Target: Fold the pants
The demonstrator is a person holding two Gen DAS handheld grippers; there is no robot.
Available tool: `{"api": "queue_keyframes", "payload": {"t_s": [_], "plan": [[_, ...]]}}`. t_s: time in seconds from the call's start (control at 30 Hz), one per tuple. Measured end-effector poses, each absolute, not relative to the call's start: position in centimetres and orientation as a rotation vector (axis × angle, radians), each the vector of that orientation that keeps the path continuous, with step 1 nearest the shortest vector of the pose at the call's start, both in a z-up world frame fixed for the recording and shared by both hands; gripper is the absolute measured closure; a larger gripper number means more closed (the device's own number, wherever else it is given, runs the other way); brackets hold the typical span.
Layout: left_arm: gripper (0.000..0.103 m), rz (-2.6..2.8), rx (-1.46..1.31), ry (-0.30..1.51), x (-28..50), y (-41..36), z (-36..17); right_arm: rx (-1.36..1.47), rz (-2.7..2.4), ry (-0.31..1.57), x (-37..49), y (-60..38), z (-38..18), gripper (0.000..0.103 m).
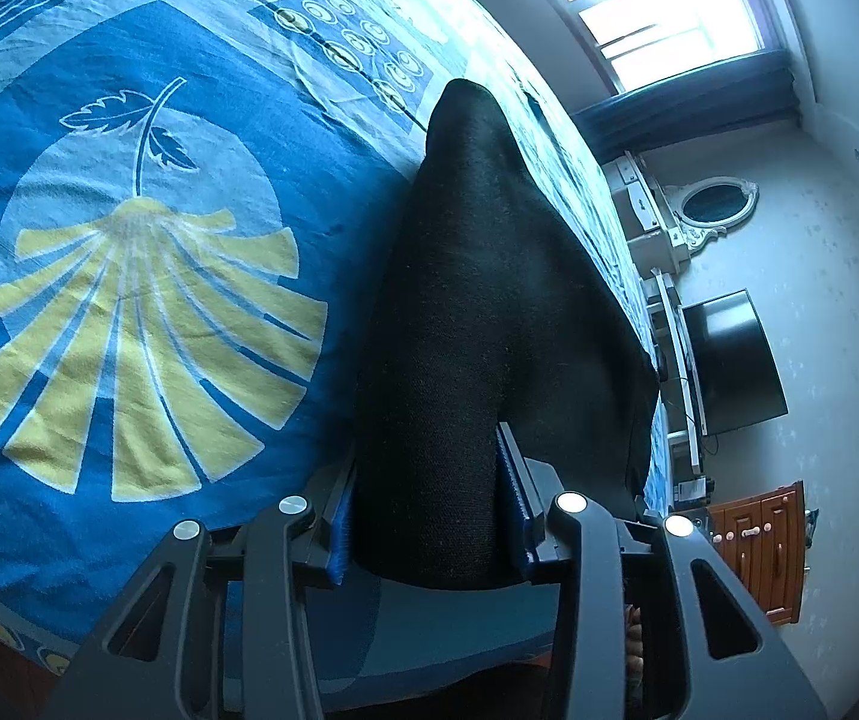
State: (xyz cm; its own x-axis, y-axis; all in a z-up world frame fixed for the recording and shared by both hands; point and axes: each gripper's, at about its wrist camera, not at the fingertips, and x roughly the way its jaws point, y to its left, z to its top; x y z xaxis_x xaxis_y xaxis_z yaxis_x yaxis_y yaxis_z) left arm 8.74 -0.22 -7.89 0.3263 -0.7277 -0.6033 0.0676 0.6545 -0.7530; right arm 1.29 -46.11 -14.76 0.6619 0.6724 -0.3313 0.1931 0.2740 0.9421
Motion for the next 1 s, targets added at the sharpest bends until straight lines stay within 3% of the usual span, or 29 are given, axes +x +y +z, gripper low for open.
{"api": "queue_keyframes", "payload": {"t_s": [0.13, 0.23, 0.4, 0.57, 1.0], "plan": [[0.049, -0.562, -0.586, 1.089, 8.4, -0.6, -7.2, 1.282, 0.407, 0.843, 1.4, -46.2, -14.7, 0.068], [0.030, -0.536, -0.473, 1.045, 7.9, -1.0, -6.6, 1.287, 0.438, 0.832, 1.3, -46.3, -14.5, 0.060], [0.021, -0.503, -0.433, 1.025, 7.3, -0.7, -6.3, 1.238, 0.421, 0.824, 0.9, -46.8, -13.5, 0.050], [0.021, -0.480, -0.348, 1.003, 7.6, -0.4, -5.5, 1.080, 0.341, 0.812, 1.5, -48.4, -10.9, 0.024], [0.021, -0.446, -0.263, 0.938, 13.8, -1.9, -4.0, 0.984, 0.327, 0.845, 10.4, -49.9, -10.5, 0.022]]}}
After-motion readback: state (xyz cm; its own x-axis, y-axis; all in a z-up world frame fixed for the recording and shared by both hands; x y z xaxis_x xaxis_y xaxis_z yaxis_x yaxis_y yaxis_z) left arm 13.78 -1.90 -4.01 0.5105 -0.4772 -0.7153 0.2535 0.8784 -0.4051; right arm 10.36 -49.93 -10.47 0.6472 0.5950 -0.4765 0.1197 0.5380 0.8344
